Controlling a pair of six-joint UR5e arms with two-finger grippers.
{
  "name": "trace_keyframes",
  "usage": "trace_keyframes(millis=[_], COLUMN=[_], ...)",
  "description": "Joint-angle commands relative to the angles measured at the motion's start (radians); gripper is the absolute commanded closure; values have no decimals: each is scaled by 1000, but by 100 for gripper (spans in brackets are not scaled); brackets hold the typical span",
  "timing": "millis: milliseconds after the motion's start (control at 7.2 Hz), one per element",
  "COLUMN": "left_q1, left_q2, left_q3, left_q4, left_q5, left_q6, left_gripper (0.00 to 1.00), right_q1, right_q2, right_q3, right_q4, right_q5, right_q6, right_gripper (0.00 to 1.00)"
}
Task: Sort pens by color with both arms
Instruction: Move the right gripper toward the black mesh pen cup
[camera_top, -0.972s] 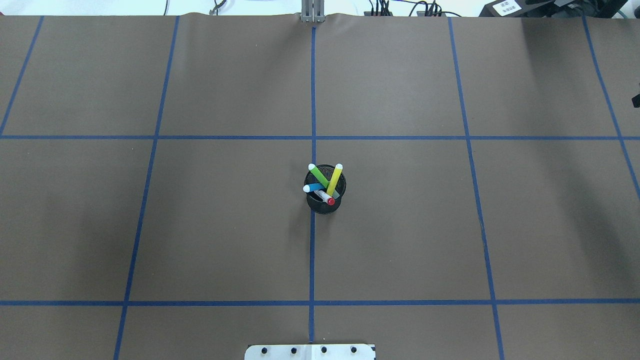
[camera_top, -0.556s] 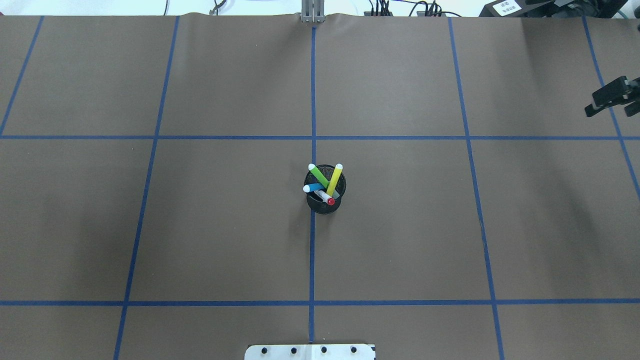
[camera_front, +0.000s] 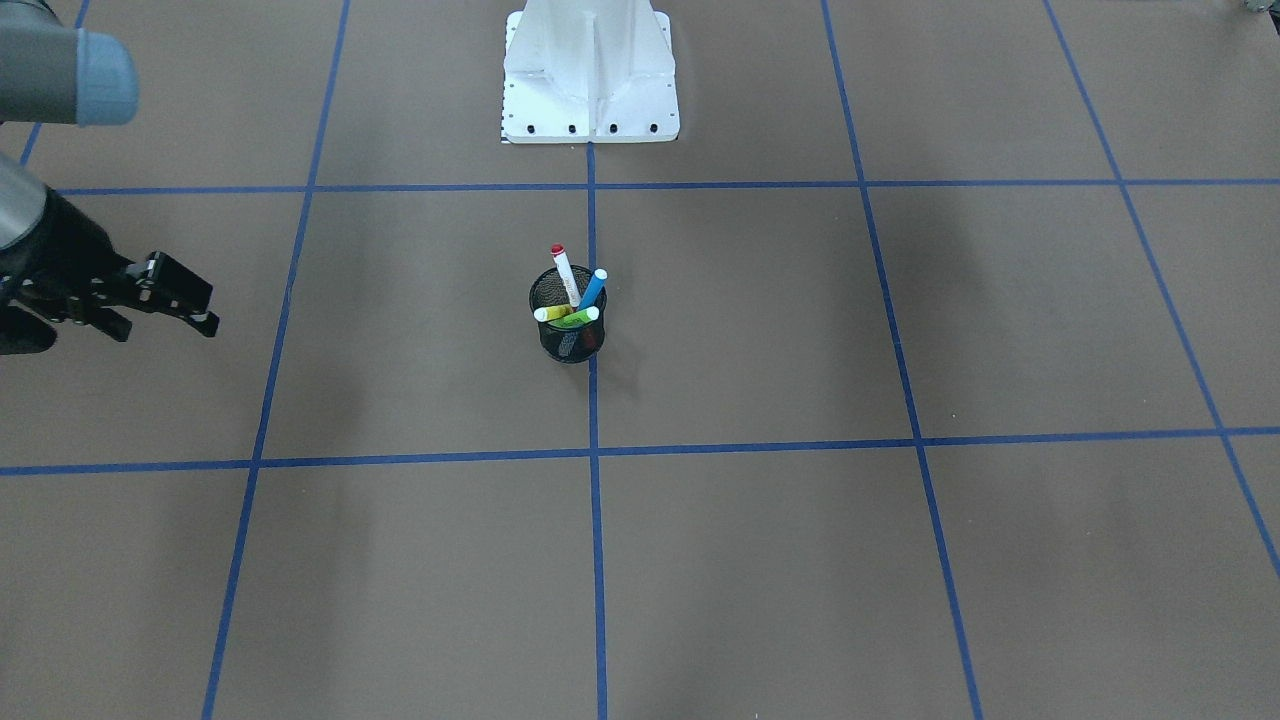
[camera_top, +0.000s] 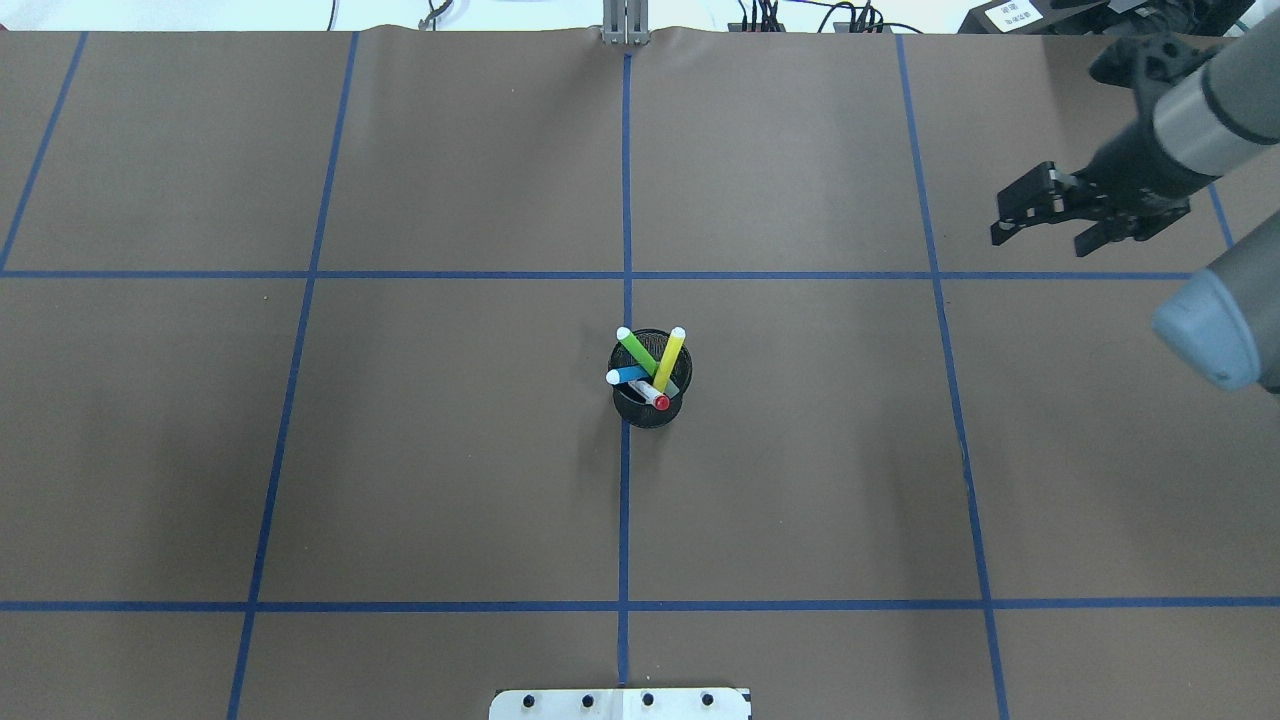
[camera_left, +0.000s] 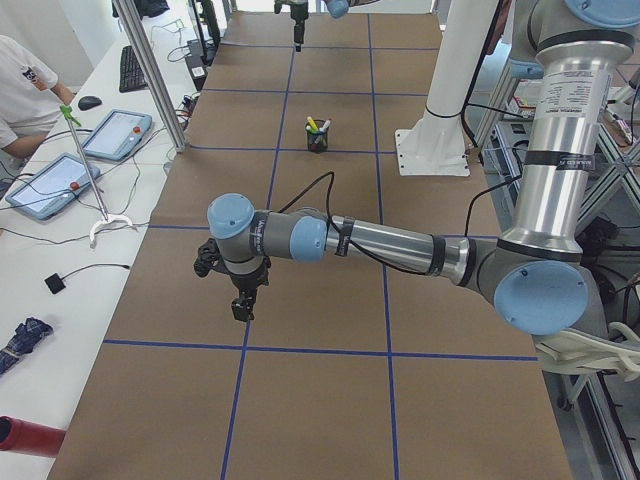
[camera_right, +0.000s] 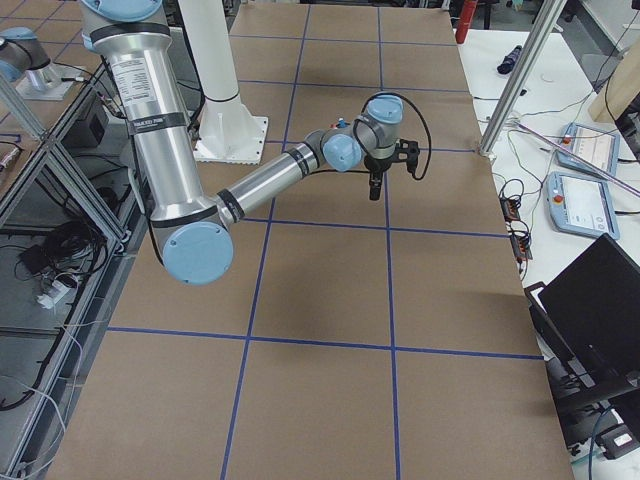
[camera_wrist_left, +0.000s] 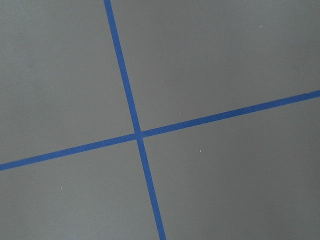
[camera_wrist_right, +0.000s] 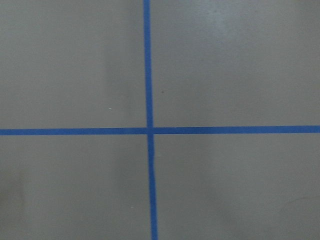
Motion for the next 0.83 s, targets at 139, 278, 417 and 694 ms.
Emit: trace_keyframes(millis=[139,278,417,694], left_q1=[2,2,2,2], left_q2=[0,0,0,0], left_q3=[2,2,2,3], left_q4=[1,1,1,1], left_q5=[-1,-1,-1,-24], left_q6=[-2,-2,-2,-2], left_gripper=[0,0,0,0], right_q1=[-284,-329,-368,-428], right_q2=[183,235,326,443], right_q3=[18,20,12,-32], right_q4=[-20,-98,-208,-301], right_q5=[-230,-314,-362,-413], right_q6=[355,376,388,390], right_gripper=[1,1,2,8])
